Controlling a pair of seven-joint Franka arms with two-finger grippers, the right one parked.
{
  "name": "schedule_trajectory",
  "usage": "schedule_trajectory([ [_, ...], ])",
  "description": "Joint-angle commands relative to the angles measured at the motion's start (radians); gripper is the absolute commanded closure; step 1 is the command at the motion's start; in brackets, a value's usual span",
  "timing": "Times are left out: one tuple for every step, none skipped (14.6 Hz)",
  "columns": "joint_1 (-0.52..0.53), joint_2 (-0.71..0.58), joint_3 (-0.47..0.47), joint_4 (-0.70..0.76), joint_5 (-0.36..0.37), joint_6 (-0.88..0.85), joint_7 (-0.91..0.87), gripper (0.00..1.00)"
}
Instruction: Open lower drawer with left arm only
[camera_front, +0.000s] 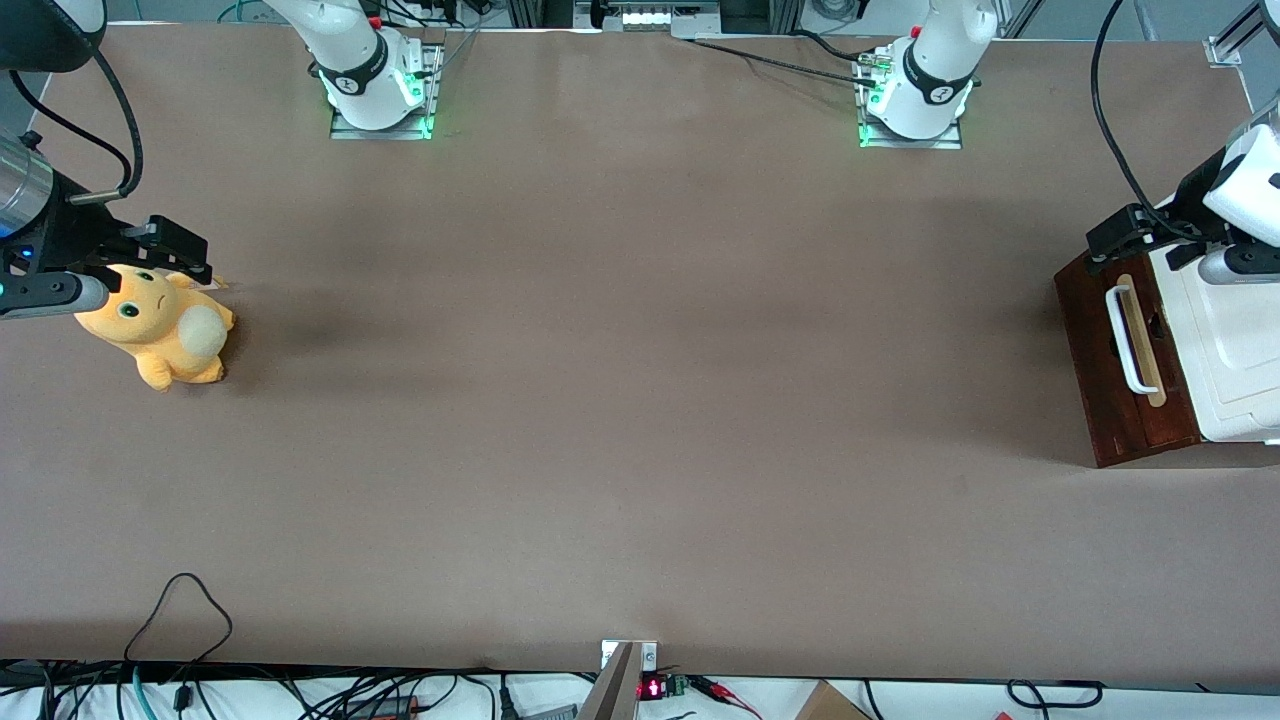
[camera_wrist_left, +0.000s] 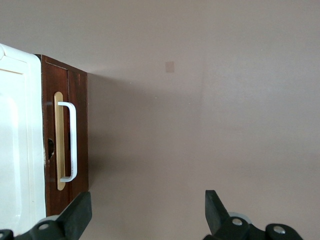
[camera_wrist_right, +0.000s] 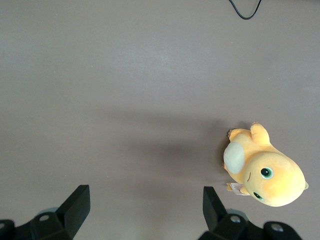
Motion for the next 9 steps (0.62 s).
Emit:
schedule_trajectory([
  [-0.007,0.005,0.006,0.033,-0.023,-0.05,0.016,0.0],
  [-0.008,0.003,0.006,0.033,-0.023,-0.061,0.018,0.0],
  [-0.008,0.005,0.006,0.034,-0.023,-0.061,0.015,0.0],
  [-0.008,0.005,0.006,0.05,-0.02,-0.061,0.009,0.0],
  [-0.009,0.011,0.006,0.065,-0.014,-0.064,0.009,0.0],
  [-0.009,0.012,0.006,0.067,-0.011,-0.064,0.015,0.0],
  [-0.009,0.014,0.006,0.067,-0.009,-0.064,0.018,0.0],
  [-0.009,0.015,0.004,0.067,-0.008,-0.064,0.018,0.0],
  [-0.009,0.014,0.006,0.064,-0.011,-0.067,0.019,0.0],
])
